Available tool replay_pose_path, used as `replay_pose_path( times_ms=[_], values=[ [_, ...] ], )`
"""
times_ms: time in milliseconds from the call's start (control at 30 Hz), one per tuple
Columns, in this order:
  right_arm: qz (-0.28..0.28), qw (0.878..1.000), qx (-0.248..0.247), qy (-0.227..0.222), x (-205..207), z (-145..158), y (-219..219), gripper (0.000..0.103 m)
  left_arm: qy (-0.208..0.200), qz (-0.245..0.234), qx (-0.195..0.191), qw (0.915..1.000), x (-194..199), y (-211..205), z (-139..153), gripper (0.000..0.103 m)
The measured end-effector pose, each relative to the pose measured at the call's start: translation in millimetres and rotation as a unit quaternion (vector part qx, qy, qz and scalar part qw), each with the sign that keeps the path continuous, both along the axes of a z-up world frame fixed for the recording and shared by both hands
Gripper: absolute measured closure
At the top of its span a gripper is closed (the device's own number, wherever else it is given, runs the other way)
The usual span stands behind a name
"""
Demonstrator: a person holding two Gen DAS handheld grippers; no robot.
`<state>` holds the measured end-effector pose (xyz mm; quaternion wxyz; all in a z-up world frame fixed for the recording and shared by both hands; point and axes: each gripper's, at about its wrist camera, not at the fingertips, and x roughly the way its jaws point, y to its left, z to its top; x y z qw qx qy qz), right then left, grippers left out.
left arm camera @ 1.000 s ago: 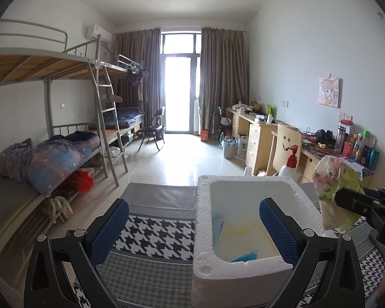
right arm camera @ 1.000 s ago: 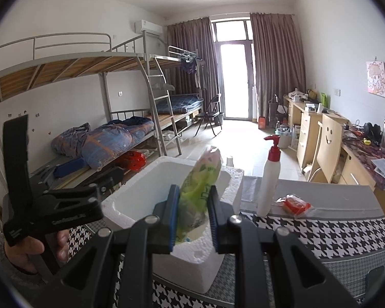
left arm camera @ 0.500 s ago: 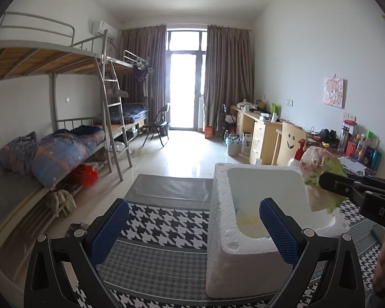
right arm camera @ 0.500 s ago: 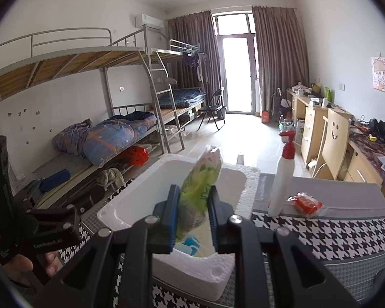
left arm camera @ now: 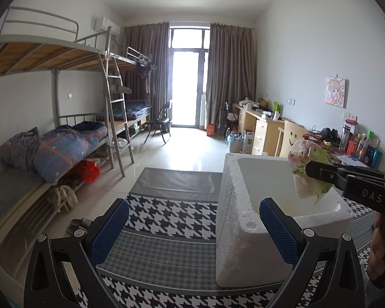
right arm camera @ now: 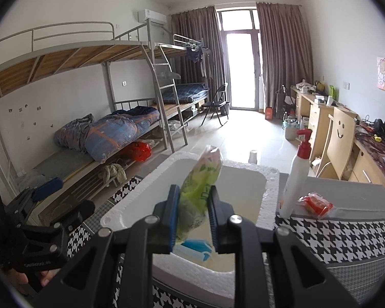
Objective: Organize soft objects
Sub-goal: 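Lower the plastic bag into the foam box and open the right tool, then withdraw both tools from the box toward the grey cloth on the table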
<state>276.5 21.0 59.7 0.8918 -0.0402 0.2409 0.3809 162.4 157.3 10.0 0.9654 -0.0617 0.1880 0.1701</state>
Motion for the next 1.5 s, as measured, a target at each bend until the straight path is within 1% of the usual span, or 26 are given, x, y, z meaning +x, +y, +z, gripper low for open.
replay_pose_path(
  times_ms=[300, 333, 367, 400, 433, 467, 600, 767, 1000, 1200, 1300, 1433, 1500],
  values=[
    [0.003, 1.0, -0.01, 0.011, 7, -6, 6, 0.077, 0.004, 0.002, -0.013, 0.9999, -5, 5, -5, 0.001],
    [0.001, 1.0, -0.011, 0.011, 8, -6, 6, 0.07, 0.005, 0.0, -0.014, 0.9999, -6, 6, -7, 0.001],
    [-0.001, 1.0, -0.012, 0.008, 8, -6, 6, 0.055, 0.007, -0.001, -0.013, 0.9999, -6, 5, -8, 0.001],
    [-0.001, 1.0, -0.011, 0.002, 6, -6, 6, 0.046, 0.009, -0.002, -0.012, 0.9999, -5, 4, -8, 0.001],
    [-0.005, 1.0, -0.008, -0.005, 5, -6, 5, 0.029, 0.009, -0.002, -0.013, 0.9999, -5, 4, -9, 0.001],
    [-0.007, 1.0, -0.003, -0.009, 4, -5, 4, 0.024, 0.008, -0.002, -0.014, 0.9999, -5, 4, -9, 0.001],
    [0.0, 1.0, 0.002, -0.004, 4, -4, 0, 0.023, 0.009, -0.004, -0.014, 0.9999, -5, 4, -10, 0.001],
    [-0.001, 1.0, 0.006, -0.008, 0, 0, -5, 0.023, 0.005, -0.007, -0.014, 0.9999, -7, 3, -9, 0.001],
    [-0.006, 1.0, 0.014, -0.012, -9, 5, -16, 0.023, -0.004, -0.017, -0.006, 0.9998, -13, -11, -1, 0.001],
    [-0.017, 0.999, 0.017, -0.023, -18, 10, -29, 0.021, -0.008, -0.033, 0.001, 0.9994, -16, -26, 4, 0.001],
    [-0.023, 0.999, 0.017, -0.031, -23, 12, -39, 0.016, -0.012, -0.04, 0.002, 0.9991, -17, -33, 6, 0.001],
    [-0.036, 0.998, 0.025, -0.041, -29, 16, -51, 0.005, -0.015, -0.047, 0.005, 0.9988, -21, -40, 9, 0.001],
    [-0.038, 0.998, 0.029, -0.047, -33, 18, -56, 0.004, -0.013, -0.047, 0.008, 0.9987, -21, -44, 10, 0.001]
  ],
)
